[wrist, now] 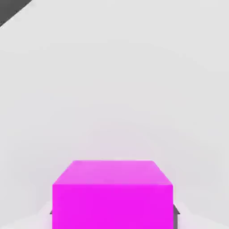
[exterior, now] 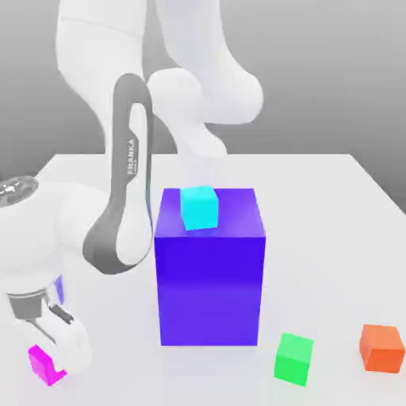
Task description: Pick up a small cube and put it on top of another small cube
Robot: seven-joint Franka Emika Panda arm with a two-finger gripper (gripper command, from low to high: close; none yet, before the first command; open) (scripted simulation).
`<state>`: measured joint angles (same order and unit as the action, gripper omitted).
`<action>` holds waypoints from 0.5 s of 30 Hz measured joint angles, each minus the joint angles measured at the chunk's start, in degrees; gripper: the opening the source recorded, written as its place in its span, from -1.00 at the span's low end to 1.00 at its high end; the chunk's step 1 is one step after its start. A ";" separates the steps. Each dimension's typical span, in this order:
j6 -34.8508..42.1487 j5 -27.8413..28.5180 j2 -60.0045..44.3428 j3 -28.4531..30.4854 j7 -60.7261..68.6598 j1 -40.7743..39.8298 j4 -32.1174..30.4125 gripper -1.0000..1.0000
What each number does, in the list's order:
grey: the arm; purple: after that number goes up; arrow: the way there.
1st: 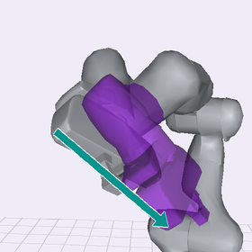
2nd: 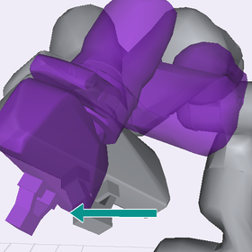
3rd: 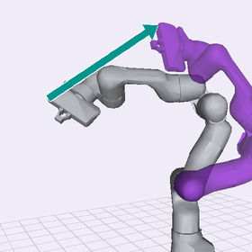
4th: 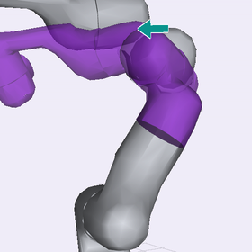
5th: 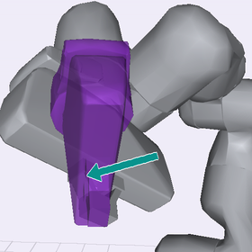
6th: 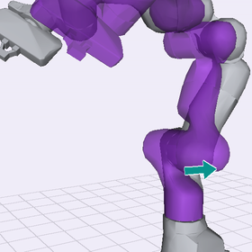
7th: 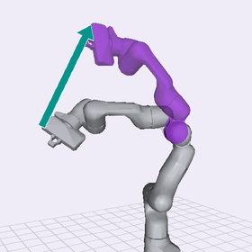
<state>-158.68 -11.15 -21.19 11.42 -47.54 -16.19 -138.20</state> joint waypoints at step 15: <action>5.15 11.90 14.38 -18.00 4.27 21.98 -8.63 -1.00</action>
<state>-153.53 0.74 -6.81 -6.57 -43.26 5.80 -146.83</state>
